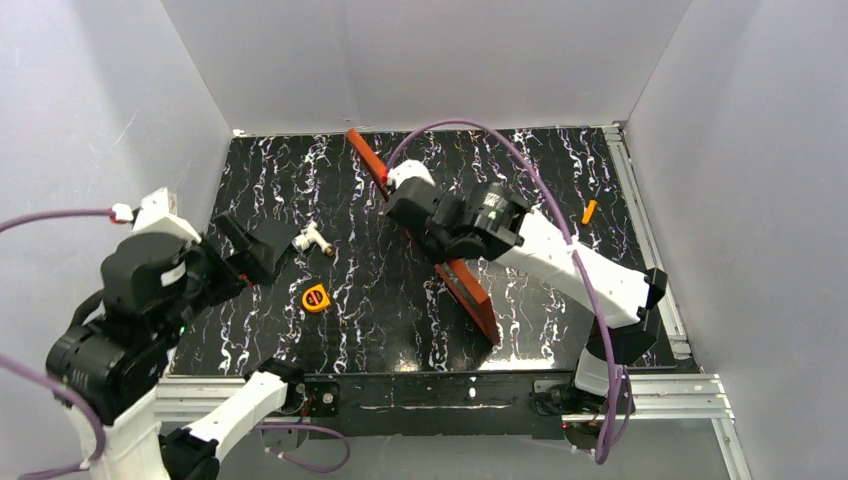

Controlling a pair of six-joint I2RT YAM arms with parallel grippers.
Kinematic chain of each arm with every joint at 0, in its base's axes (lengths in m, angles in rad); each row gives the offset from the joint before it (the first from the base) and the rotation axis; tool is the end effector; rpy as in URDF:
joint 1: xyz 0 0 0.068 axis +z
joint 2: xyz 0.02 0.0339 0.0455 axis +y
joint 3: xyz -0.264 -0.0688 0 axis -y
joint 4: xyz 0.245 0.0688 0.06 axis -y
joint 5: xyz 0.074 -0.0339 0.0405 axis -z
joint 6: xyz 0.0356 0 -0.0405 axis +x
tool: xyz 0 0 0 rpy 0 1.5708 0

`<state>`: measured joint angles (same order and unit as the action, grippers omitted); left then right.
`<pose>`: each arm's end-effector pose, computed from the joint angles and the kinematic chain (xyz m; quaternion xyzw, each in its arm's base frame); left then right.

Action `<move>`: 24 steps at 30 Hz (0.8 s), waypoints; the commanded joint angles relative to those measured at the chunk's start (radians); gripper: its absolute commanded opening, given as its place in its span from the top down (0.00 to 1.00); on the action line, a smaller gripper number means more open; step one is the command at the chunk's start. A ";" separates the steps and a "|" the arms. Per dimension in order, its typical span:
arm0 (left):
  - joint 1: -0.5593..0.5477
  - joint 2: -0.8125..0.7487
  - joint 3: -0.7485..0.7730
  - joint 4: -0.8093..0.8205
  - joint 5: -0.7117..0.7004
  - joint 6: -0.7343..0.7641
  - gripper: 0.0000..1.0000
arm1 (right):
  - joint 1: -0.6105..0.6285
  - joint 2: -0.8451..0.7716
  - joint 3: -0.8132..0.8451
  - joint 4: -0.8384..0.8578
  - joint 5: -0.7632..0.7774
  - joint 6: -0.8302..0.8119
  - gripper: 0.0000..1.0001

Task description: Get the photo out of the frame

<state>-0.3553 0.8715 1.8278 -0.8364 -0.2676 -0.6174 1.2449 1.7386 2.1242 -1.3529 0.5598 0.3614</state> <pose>0.0500 -0.0085 0.5633 -0.1849 0.6389 -0.2683 0.6969 0.1228 0.3044 0.4358 -0.3181 0.8647 0.0223 0.3881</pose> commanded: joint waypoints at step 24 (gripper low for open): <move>0.003 -0.194 -0.483 -0.124 0.236 -0.152 0.02 | -0.727 -0.343 -0.775 0.846 -0.797 0.217 0.99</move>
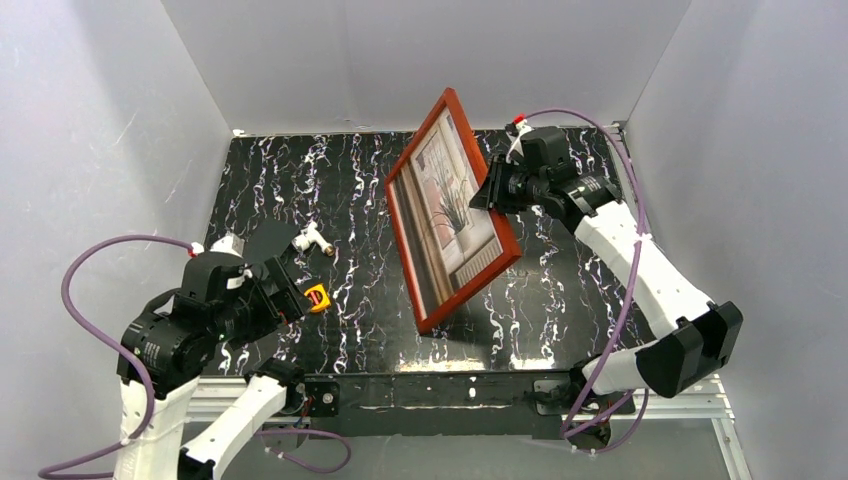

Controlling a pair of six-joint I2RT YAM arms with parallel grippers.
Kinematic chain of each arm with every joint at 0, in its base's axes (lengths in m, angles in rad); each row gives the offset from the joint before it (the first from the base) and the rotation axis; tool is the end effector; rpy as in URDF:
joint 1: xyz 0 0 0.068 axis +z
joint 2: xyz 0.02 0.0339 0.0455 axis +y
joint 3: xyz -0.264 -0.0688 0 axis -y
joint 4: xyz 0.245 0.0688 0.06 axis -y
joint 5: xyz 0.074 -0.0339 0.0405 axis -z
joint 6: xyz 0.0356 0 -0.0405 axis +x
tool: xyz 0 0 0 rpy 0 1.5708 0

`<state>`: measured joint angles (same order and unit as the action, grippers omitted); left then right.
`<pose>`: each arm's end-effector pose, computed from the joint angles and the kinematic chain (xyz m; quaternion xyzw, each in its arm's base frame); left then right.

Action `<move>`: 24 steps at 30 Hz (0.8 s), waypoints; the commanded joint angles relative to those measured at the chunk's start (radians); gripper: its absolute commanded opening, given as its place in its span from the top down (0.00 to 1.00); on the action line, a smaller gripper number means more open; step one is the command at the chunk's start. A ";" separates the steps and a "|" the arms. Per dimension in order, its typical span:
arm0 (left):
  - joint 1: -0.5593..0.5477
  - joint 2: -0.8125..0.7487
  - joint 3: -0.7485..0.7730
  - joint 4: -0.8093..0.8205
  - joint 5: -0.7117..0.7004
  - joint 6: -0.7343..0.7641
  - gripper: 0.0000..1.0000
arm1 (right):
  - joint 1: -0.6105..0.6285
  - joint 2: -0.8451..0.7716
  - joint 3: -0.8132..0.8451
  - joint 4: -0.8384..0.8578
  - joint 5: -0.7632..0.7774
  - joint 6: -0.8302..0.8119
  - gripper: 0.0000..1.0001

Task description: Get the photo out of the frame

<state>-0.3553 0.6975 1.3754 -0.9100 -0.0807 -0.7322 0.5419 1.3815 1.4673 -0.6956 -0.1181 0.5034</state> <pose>0.0736 -0.0242 0.4583 -0.1714 0.7650 -0.2937 0.5469 0.2539 0.1578 0.3909 -0.0443 0.8845 0.2757 0.3737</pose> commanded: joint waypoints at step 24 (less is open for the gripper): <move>0.004 -0.135 -0.043 -0.189 0.032 -0.066 0.02 | -0.157 0.493 -0.221 0.848 -0.213 0.247 0.99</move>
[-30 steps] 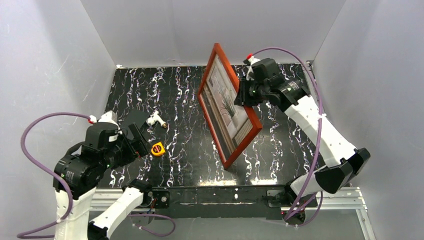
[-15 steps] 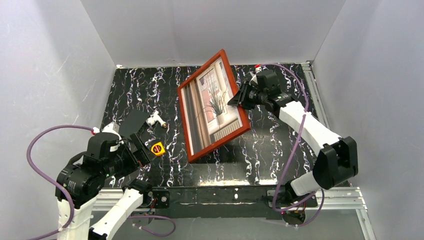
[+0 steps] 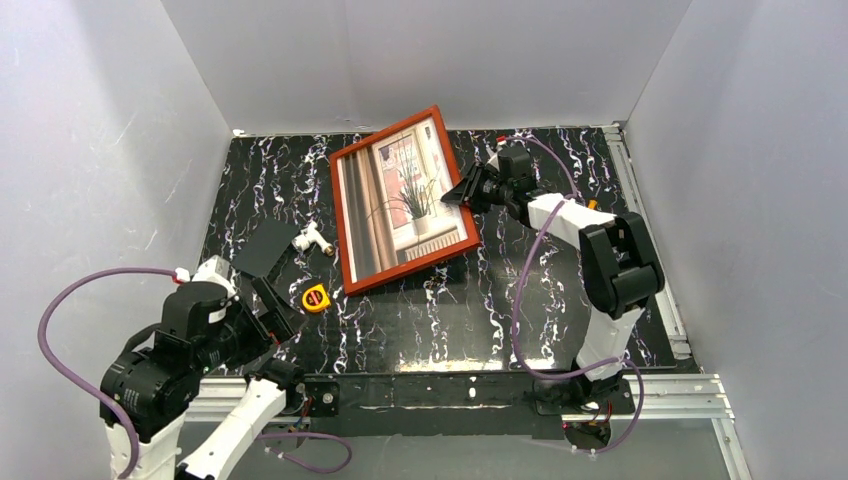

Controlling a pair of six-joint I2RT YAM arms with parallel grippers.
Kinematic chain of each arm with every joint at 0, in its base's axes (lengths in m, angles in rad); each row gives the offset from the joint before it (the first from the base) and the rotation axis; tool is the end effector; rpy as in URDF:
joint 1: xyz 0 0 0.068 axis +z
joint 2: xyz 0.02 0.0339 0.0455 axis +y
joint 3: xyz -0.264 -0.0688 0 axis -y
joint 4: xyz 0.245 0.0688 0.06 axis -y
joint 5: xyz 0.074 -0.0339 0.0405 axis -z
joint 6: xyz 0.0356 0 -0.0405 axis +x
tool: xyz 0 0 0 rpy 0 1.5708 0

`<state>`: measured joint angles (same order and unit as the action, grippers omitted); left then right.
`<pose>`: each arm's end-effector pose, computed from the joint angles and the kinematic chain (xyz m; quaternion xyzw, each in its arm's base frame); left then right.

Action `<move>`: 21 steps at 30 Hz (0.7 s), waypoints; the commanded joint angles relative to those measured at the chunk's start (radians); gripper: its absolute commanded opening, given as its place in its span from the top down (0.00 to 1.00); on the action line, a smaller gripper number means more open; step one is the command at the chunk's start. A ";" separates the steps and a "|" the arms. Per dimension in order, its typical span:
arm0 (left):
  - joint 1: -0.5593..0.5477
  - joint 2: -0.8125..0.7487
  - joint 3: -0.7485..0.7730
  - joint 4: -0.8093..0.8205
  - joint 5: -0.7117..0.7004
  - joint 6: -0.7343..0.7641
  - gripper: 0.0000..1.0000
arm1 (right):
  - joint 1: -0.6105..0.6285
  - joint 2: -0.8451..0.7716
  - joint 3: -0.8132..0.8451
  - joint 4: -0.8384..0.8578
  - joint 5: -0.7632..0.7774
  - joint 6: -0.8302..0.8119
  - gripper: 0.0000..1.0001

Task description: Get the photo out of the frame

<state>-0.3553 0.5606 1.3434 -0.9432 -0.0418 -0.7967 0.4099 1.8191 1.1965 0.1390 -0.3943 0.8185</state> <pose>0.0342 -0.0111 0.4517 -0.1799 0.7399 -0.3396 0.5521 0.3738 0.1773 0.2256 0.0711 0.8424 0.4293 0.3179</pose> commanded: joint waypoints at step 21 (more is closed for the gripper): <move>0.003 0.038 -0.175 -0.067 0.080 0.029 0.02 | 0.017 0.076 0.219 -0.646 0.433 -0.483 0.26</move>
<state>-0.3553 0.5392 1.2037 -0.9417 -0.0174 -0.8051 0.4088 1.9438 1.3777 -0.3698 -0.1116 0.4484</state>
